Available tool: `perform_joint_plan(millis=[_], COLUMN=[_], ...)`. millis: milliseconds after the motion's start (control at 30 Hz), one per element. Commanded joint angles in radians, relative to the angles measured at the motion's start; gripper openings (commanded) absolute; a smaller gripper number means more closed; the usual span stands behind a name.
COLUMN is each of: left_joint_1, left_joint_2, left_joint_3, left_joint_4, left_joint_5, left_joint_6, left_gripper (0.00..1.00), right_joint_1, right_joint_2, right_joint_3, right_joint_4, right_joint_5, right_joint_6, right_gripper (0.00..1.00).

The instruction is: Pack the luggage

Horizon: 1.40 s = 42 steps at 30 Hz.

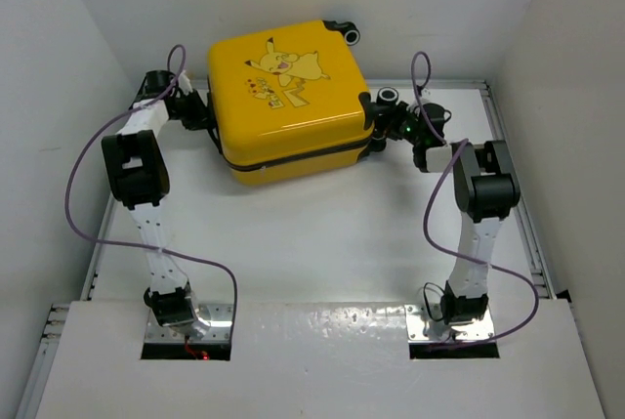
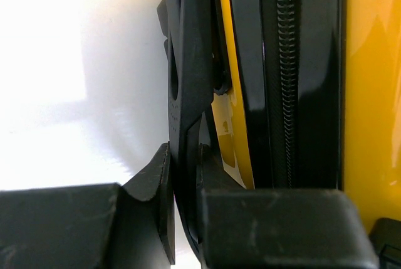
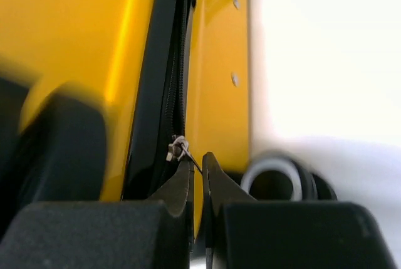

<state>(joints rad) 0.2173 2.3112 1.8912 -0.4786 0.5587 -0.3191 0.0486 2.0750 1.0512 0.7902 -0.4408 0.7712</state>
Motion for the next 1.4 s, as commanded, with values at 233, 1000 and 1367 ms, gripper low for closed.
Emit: perform_joint_plan(millis=[233,1000,1367], left_joint_1=[0.045,0.014,0.207], left_joint_2=[0.159,-0.159,-0.541], left_joint_3=[0.048,-0.247,-0.317], left_joint_4=[0.127,0.375,0.042], left_joint_5=[-0.168,0.167,-0.240], left_joint_6=[0.173,-0.014,-0.002], left_gripper=[0.00,1.00,1.00], right_joint_1=[-0.061,0.069,0.244], right_joint_2=[0.290,0.154,-0.067], right_joint_3=[0.424,0.227,-0.080], right_joint_4=[-0.016,-0.391,-0.321], right_joint_5=[0.192,-0.180,-0.272], right_joint_6=[0.163,0.165,0.304], right_gripper=[0.00,0.22,0.20])
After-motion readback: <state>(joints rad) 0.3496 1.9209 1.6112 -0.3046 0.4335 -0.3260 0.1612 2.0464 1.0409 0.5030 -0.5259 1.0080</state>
